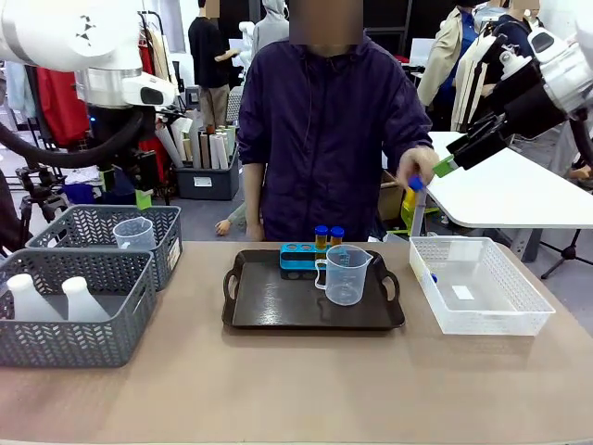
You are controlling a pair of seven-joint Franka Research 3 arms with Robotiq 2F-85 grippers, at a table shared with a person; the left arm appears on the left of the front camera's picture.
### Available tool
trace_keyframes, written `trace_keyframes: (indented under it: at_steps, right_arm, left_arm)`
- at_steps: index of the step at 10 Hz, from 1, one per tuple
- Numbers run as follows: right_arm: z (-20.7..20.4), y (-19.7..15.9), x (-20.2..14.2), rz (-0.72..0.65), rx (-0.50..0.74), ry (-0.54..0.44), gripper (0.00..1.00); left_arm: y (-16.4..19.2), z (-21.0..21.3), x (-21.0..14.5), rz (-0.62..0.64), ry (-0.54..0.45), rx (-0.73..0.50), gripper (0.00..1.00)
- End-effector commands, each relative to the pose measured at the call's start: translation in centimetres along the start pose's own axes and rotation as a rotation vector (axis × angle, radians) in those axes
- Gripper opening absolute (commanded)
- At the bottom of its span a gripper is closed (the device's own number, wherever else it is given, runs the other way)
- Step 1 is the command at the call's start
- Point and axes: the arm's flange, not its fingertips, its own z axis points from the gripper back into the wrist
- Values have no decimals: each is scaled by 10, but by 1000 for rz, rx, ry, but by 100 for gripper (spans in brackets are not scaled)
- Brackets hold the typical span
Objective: Prepare the laboratory tools.
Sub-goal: Pick up one Small flask and place it on the Handle tray.
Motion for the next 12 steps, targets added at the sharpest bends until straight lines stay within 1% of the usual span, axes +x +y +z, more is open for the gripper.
trace_keyframes:
  at_steps: [1, 2, 4, 5, 6, 7, 9, 11, 12]
  right_arm:
    - [-1, -2, 1, 5, 13, -25, 100]
    - [-1, -2, 1, 5, 13, -25, 100]
    - [-1, -2, 1, 5, 13, -25, 100]
    - [-1, -2, 1, 5, 13, -25, 100]
    - [-1, -2, 1, 5, 13, -25, 100]
    - [-1, -2, 1, 5, 13, -25, 100]
    - [-1, -2, 1, 5, 13, -25, 100]
    - [-1, -2, 1, 5, 13, -25, 100]
    - [-1, -2, 1, 5, 13, -25, 100]
  left_arm:
    - [13, -1, -33, 151, -20, -27, 100]
    - [18, -2, -45, 244, -2, 1, 100]
    - [39, -16, -72, 412, 39, -4, 100]
    - [50, -23, -89, 463, 28, 13, 100]
    - [63, -34, -107, 510, 26, -2, 100]
    - [78, -48, -126, 544, 32, 21, 100]
    - [98, -62, -146, 547, -7, 12, 100]
    - [120, -81, -156, 479, -63, -4, 100]
    - [128, -95, -156, 466, -79, -20, 100]
